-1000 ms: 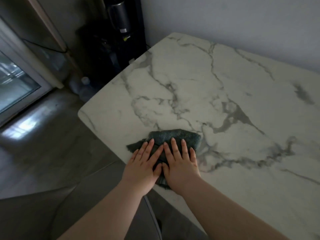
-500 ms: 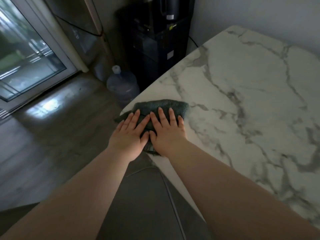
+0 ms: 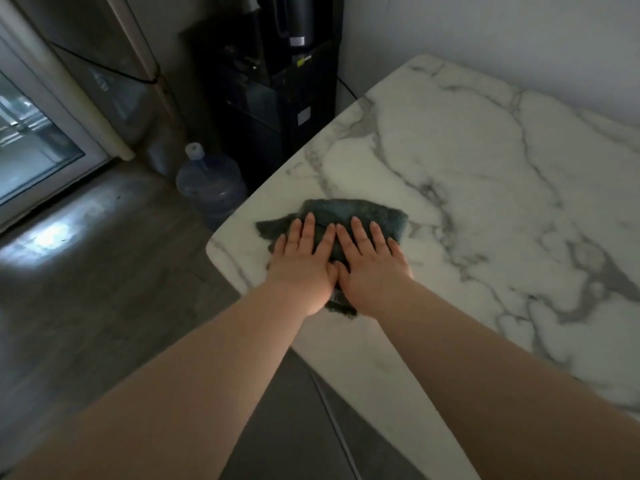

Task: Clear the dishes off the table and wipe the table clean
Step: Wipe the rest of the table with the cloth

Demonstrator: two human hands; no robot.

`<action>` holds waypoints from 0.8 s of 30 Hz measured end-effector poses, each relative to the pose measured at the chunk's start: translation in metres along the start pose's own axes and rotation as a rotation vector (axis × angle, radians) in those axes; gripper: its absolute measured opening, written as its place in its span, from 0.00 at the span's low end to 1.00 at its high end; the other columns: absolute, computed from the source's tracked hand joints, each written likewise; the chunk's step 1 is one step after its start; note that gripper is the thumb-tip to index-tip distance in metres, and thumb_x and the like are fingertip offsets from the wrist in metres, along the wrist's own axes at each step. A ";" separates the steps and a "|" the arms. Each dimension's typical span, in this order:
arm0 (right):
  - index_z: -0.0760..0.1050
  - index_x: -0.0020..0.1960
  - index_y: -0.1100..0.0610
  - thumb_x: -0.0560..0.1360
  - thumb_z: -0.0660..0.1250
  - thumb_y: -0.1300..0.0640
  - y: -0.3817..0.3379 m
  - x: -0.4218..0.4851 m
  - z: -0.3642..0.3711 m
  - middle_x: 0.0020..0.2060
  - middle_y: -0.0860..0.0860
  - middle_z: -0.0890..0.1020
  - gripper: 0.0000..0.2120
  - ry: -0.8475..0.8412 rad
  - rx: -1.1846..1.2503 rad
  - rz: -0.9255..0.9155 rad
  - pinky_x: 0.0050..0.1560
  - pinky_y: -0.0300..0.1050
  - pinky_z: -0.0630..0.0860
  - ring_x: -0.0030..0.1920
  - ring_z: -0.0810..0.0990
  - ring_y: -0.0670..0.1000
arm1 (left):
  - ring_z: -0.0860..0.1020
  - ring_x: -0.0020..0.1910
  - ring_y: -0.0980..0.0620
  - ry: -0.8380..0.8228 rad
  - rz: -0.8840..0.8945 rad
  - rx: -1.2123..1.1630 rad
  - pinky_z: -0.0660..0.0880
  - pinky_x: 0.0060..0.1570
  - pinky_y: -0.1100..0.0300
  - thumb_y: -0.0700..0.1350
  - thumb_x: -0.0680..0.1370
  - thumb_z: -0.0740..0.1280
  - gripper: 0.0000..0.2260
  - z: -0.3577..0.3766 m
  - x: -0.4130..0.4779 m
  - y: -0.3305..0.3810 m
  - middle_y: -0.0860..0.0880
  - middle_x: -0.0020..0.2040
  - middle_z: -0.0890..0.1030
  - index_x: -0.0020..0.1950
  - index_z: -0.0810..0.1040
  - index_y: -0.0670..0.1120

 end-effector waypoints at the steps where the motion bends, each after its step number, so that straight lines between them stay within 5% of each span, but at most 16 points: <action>1: 0.32 0.77 0.45 0.81 0.40 0.40 0.024 -0.023 0.005 0.77 0.47 0.34 0.29 0.001 0.001 0.034 0.76 0.53 0.41 0.77 0.35 0.53 | 0.35 0.77 0.42 0.009 0.050 0.001 0.41 0.75 0.46 0.57 0.82 0.44 0.28 0.006 -0.011 0.029 0.44 0.77 0.31 0.77 0.33 0.53; 6: 0.26 0.73 0.44 0.66 0.18 0.33 0.094 -0.093 0.024 0.76 0.46 0.34 0.37 -0.021 -0.040 0.123 0.75 0.51 0.42 0.77 0.36 0.54 | 0.33 0.76 0.42 0.023 0.234 -0.018 0.36 0.74 0.44 0.57 0.74 0.36 0.31 0.029 -0.042 0.115 0.45 0.76 0.29 0.77 0.33 0.53; 12: 0.34 0.78 0.46 0.80 0.40 0.38 0.122 -0.009 -0.010 0.78 0.48 0.37 0.31 0.060 0.010 0.124 0.76 0.55 0.44 0.78 0.37 0.56 | 0.34 0.77 0.48 0.029 0.163 -0.018 0.38 0.75 0.49 0.56 0.81 0.46 0.28 -0.007 0.042 0.107 0.50 0.77 0.32 0.78 0.36 0.58; 24: 0.39 0.79 0.46 0.80 0.43 0.39 0.161 0.183 -0.081 0.79 0.48 0.42 0.30 0.133 -0.019 -0.008 0.76 0.58 0.43 0.78 0.41 0.57 | 0.41 0.78 0.47 0.079 -0.046 -0.015 0.43 0.76 0.47 0.55 0.83 0.45 0.25 -0.073 0.224 0.081 0.50 0.79 0.38 0.78 0.39 0.59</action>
Point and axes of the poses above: each hand's wrist, its own x-axis towards the middle knuckle, its own z-axis out of the palm, y = z × x, the point moved 7 cm from there along x, towards the middle knuckle
